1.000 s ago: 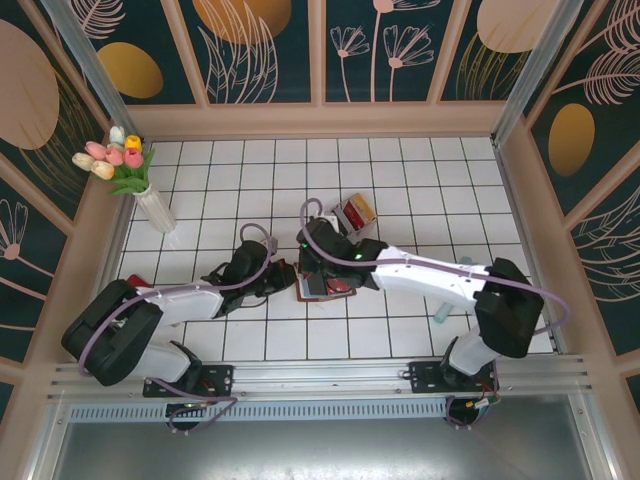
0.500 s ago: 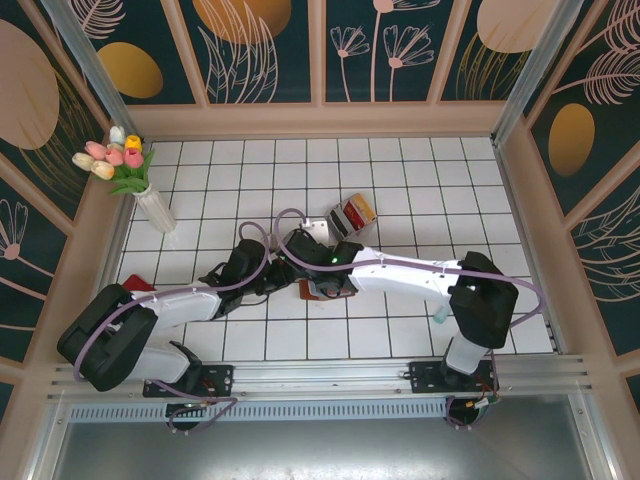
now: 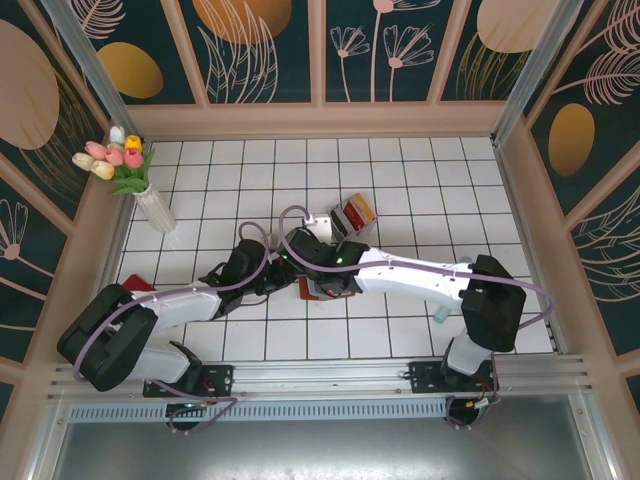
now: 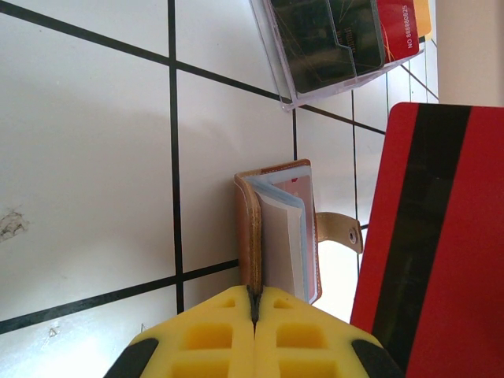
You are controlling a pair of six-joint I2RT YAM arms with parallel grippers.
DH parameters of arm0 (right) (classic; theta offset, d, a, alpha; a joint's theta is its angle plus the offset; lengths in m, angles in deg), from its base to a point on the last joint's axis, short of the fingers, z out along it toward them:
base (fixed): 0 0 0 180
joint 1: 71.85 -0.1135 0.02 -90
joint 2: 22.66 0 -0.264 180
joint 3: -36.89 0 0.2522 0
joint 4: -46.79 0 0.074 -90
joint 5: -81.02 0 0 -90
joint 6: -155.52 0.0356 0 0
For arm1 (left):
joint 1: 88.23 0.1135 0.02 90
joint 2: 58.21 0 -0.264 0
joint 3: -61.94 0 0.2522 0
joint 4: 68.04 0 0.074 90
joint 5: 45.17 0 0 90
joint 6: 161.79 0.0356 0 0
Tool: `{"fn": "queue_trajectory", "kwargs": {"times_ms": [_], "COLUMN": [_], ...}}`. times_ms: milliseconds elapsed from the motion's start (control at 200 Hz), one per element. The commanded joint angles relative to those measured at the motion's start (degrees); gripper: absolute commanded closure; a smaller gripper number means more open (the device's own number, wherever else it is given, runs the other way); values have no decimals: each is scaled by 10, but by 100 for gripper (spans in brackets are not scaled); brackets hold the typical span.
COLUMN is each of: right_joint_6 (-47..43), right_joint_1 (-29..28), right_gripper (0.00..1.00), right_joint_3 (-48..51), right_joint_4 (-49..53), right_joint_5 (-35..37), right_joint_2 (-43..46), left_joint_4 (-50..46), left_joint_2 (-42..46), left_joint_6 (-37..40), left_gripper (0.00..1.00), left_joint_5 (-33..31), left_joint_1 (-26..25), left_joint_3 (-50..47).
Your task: Put the credit cards into the card holder
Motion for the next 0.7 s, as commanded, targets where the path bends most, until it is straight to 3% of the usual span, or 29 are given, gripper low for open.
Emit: {"fn": "queue_trajectory", "kwargs": {"times_ms": [0, 691], "right_joint_6": [21, 27], "right_joint_1": [-4, -16], "right_gripper": [100, 100], "right_joint_3": [1, -31], "right_joint_4": [20, 83], "right_joint_5": [12, 45], "right_joint_2": [-17, -73], "left_joint_4": [9, 3], "left_joint_2": [9, 10], "left_joint_6": [-3, -6], "left_gripper": [100, 100], "left_joint_5": [2, -8], "left_joint_1": [4, 3], "left_joint_3": [-5, -10]}}
